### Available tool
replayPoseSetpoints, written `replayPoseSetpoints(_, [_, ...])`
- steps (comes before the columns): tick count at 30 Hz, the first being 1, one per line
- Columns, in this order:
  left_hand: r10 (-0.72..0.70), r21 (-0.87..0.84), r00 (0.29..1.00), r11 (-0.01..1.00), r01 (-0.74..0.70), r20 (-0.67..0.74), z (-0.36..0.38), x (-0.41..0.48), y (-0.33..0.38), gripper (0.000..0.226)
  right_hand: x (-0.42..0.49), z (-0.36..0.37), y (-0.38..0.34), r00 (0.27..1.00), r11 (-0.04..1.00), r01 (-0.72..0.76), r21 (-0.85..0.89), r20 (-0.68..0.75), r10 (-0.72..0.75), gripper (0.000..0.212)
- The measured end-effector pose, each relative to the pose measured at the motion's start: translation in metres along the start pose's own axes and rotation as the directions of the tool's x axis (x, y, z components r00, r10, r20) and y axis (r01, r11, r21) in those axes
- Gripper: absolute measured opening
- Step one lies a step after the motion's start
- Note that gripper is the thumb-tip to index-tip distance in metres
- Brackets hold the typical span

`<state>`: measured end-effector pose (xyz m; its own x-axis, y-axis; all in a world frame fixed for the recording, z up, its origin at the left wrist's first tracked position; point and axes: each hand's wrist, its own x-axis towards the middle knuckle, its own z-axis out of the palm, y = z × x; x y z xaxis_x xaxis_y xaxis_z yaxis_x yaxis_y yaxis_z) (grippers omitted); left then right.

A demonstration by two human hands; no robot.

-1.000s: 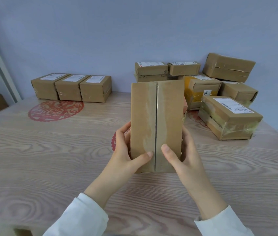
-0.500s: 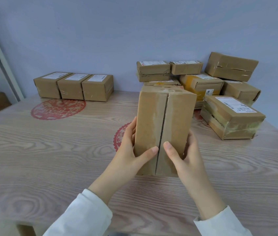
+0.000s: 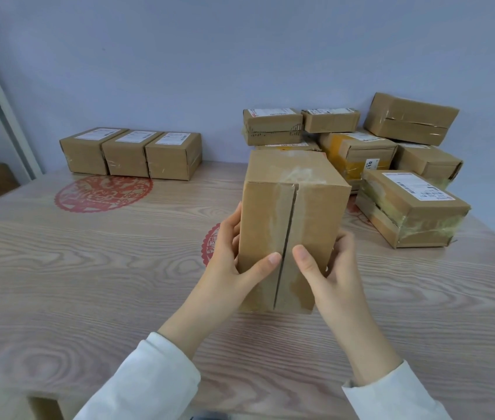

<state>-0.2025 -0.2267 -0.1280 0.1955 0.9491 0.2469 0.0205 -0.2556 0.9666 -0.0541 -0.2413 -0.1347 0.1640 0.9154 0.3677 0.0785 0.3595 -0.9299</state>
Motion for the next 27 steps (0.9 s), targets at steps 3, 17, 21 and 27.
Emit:
replayPoseSetpoints(3, [0.011, -0.006, 0.999, 1.000, -0.011, -0.034, -0.0017, 0.0018, 0.0024, 0.088, -0.0012, 0.0000, -0.0015, 1.000, 1.000, 0.020, 0.014, 0.008, -0.020, 0.039])
replayPoseSetpoints(17, [0.052, 0.039, 0.997, 0.998, -0.050, -0.056, -0.0007, 0.0026, 0.0030, 0.087, 0.0030, -0.0023, -0.0013, 0.993, 0.994, 0.108, 0.001, 0.042, -0.108, 0.048])
replayPoseSetpoints(21, [0.071, 0.033, 0.996, 0.997, -0.069, -0.059, 0.0008, 0.0015, 0.0081, 0.069, 0.0028, -0.0040, -0.0036, 0.992, 0.995, 0.099, 0.014, 0.073, -0.100, 0.056])
replayPoseSetpoints(27, [0.053, 0.019, 0.998, 0.998, -0.053, -0.037, 0.0033, -0.0016, 0.0013, 0.047, 0.0054, -0.0066, -0.0041, 0.997, 0.998, 0.070, 0.002, 0.033, -0.070, 0.063])
